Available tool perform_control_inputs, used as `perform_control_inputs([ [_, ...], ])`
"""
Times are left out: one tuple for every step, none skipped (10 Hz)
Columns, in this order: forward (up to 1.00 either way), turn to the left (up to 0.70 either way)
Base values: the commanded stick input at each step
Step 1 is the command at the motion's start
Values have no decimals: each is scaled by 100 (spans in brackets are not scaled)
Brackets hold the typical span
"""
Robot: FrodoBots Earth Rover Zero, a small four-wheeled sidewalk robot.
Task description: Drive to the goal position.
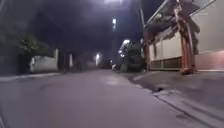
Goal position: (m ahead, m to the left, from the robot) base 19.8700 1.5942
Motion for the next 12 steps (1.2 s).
perform_control_inputs([
  [70, 0],
  [70, 0],
  [70, 0],
  [70, 0],
  [70, 0],
  [70, -3],
  [70, -27],
  [70, -31],
  [70, -34],
  [70, -35],
  [70, -28],
  [70, 0],
])
